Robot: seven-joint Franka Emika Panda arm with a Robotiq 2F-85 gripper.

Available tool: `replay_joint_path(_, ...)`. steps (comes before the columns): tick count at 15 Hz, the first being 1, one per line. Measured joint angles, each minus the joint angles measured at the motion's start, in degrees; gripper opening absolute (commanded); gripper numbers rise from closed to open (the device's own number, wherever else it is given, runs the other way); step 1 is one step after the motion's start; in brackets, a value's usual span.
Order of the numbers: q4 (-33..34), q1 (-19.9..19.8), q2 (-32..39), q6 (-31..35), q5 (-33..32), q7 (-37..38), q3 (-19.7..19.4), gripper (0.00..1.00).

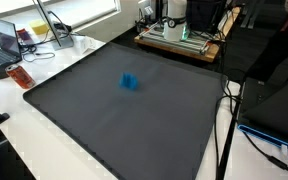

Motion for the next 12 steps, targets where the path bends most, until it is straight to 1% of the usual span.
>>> replay_joint_path(1,0.26,0.0,0.03,-0.17,-0.17,0.18,-0.01,0.95)
replay_joint_path(2,0.35,0.0,0.04,-0.19,-0.31,0.32,0.0,0.99)
replay_joint_path(3,0.36,0.01,0.05,-0.19,-0.45,0.48,0.0,1.0)
replay_joint_path(7,0.08,0.39,0.47,1.79,-2.67,3.27,0.28,1.0)
replay_joint_path(12,-1.78,2.11,3.12,3.99,-7.05,7.41,1.48,1.0)
